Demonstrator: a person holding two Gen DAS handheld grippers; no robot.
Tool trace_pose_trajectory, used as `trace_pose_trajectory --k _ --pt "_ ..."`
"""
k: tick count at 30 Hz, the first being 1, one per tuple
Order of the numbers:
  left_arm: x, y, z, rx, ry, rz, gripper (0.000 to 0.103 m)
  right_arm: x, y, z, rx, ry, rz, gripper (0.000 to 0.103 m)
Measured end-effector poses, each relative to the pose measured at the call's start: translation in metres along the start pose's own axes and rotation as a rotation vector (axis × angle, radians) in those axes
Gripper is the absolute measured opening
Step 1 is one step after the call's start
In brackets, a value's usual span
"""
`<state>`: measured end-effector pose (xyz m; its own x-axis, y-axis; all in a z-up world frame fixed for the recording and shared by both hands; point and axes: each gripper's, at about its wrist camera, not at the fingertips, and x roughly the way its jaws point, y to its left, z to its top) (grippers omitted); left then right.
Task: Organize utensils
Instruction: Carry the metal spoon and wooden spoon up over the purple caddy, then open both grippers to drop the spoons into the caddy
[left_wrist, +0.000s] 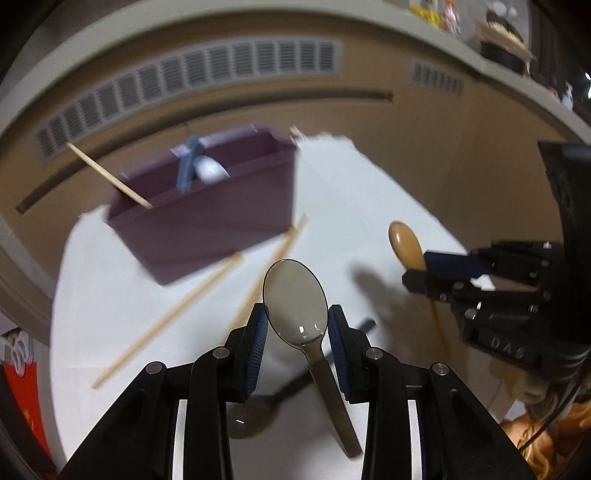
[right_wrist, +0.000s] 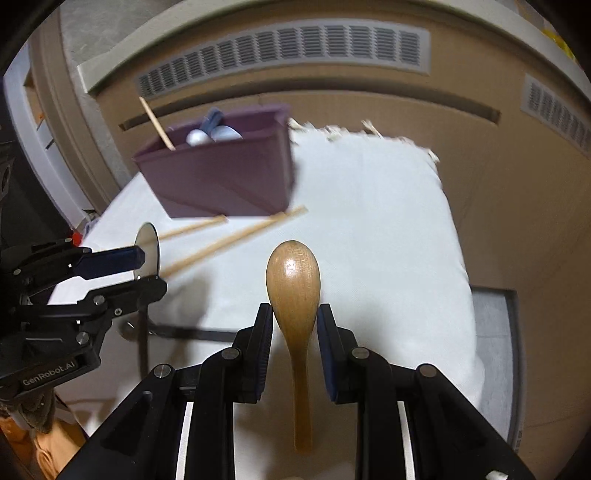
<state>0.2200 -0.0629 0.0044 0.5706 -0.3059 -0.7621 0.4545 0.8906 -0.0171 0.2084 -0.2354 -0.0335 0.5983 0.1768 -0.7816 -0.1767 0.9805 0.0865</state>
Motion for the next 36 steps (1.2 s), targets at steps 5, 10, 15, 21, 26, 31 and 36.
trace_pose_trajectory --k 5,10,15,21,26,31,36 --pt "-0.040 0.023 0.039 0.002 -0.144 0.058 0.034 -0.032 0.028 0.045 -0.057 -0.124 -0.026 0.023" --pt "-0.073 0.043 0.089 0.006 -0.270 0.125 0.034 -0.072 0.048 0.114 -0.086 -0.322 -0.041 0.013" --pt "-0.089 0.067 0.126 0.003 -0.336 0.156 0.034 -0.086 0.055 0.164 -0.105 -0.427 -0.037 0.012" --pt "-0.078 0.093 0.140 -0.023 -0.340 0.191 0.034 -0.060 0.044 0.172 -0.128 -0.348 -0.056 0.012" --pt "-0.048 0.102 0.139 -0.050 -0.322 0.216 0.034 -0.025 0.031 0.147 -0.121 -0.231 -0.077 0.012" --pt "-0.007 0.106 0.131 -0.065 -0.229 0.208 0.034 0.008 0.023 0.105 -0.138 -0.109 -0.070 0.012" --pt "0.026 0.111 0.119 -0.106 -0.139 0.160 0.036 0.030 0.022 0.068 -0.159 -0.011 -0.028 0.012"
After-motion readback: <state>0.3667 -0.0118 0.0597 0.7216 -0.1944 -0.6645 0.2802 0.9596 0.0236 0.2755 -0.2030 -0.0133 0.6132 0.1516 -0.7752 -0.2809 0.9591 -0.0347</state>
